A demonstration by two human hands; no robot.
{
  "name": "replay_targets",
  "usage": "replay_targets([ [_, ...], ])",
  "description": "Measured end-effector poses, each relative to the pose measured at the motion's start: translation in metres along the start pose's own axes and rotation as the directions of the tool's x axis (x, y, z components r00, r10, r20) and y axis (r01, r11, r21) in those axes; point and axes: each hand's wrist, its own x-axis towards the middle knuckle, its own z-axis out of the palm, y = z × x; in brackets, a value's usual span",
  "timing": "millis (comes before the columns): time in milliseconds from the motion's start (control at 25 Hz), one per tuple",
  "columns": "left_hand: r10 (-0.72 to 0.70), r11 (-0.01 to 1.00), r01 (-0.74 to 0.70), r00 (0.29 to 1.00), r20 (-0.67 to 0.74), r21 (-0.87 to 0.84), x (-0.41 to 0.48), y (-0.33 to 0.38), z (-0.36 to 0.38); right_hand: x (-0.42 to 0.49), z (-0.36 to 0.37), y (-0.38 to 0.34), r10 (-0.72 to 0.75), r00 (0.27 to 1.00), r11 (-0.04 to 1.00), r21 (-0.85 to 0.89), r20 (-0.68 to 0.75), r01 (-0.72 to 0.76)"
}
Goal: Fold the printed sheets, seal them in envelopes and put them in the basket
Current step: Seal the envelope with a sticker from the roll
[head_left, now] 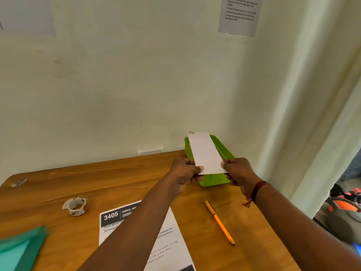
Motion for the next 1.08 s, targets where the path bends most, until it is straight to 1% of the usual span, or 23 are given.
replay_targets([
  [80, -0.028, 0.999, 0.027, 0.999, 0.028, 0.035, 0.02, 0.005, 0.013, 0.033, -0.006, -0.002, -0.039, 0.998, 0.992, -0.118, -0.039, 0.034],
  [160, -0.053, 0.996, 0.05, 0.998, 0.041, 0.073, 0.038, 0.003, 0.026, 0.064, -0.009, 0.001, -0.095, 0.992, 0.959, -0.274, -0.082, 0.069],
  [240, -0.069, 0.994, 0.067, 0.997, 0.024, 0.09, 0.056, -0.002, 0.038, 0.089, -0.009, 0.006, -0.139, 0.986, 0.903, -0.421, -0.091, 0.088],
  [360, -0.051, 0.993, 0.055, 0.998, -0.036, 0.109, 0.07, -0.012, 0.051, 0.11, -0.007, 0.013, -0.156, 0.985, 0.837, -0.54, -0.077, 0.091],
  [560, 0.113, 0.975, -0.072, 0.975, -0.192, 0.212, 0.085, -0.032, 0.056, 0.118, 0.001, 0.021, -0.209, 0.976, 0.709, -0.697, -0.067, 0.104],
  [680, 0.246, 0.919, -0.133, 0.928, -0.278, 0.371, 0.091, -0.045, 0.054, 0.109, 0.006, 0.023, -0.274, 0.96, 0.646, -0.75, -0.056, 0.141],
  [760, 0.313, 0.887, -0.16, 0.898, -0.309, 0.433, 0.104, -0.061, 0.053, 0.101, 0.006, 0.025, -0.307, 0.95, 0.614, -0.774, -0.051, 0.157],
  [840, 0.412, 0.836, -0.219, 0.857, -0.311, 0.504, 0.085, -0.053, 0.052, 0.093, 0.004, 0.027, -0.329, 0.943, 0.598, -0.785, -0.056, 0.162],
  [880, 0.472, 0.789, -0.249, 0.832, -0.293, 0.562, 0.077, -0.051, 0.051, 0.088, 0.002, 0.028, -0.345, 0.937, 0.584, -0.794, -0.052, 0.171],
  [960, 0.544, 0.706, -0.273, 0.8, -0.253, 0.654, 0.067, -0.049, 0.046, 0.078, 0.0, 0.032, -0.383, 0.923, 0.548, -0.81, -0.019, 0.211],
  [1080, 0.569, 0.627, -0.29, 0.805, -0.171, 0.723, 0.051, -0.049, 0.033, 0.055, 0.001, 0.032, -0.481, 0.876, 0.466, -0.832, 0.048, 0.301],
])
